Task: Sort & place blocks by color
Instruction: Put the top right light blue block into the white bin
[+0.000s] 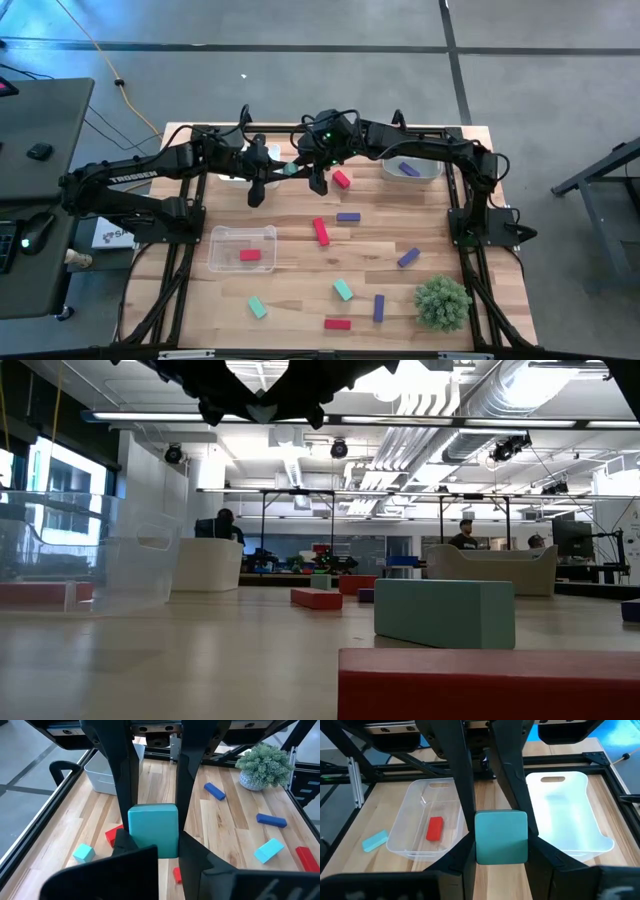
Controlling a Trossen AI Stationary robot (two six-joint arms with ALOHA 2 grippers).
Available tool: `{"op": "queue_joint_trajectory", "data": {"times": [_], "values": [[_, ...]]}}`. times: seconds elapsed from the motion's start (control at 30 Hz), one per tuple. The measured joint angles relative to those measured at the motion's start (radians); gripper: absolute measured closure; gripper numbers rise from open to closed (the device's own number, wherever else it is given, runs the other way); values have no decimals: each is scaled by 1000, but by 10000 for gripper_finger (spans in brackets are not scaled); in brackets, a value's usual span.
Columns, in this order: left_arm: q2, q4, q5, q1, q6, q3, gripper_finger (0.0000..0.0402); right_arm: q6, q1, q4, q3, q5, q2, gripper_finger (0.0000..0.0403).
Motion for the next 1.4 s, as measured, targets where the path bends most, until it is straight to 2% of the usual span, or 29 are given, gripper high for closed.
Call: {"op": "queue_joint_trajectory", "data": {"times": [0.17,0.37,0.5,0.87,1.0,1.4], "values": [[0,1,0,0,0,0,400,0,0,0,0,-1,0,292],[0,4,0,0,3,0,401,-19,1,2,0,-4,0,237],[0,8,-10,1,3,0,401,-25,3,8,0,64,-1,218],[0,-26,-26,22,3,0,401,-27,-29,0,0,92,-1,212],[0,-51,-73,44,4,0,401,-27,-54,-17,0,94,-1,212],[0,-220,-171,193,37,0,401,-28,-118,-163,0,97,-2,212]]}}
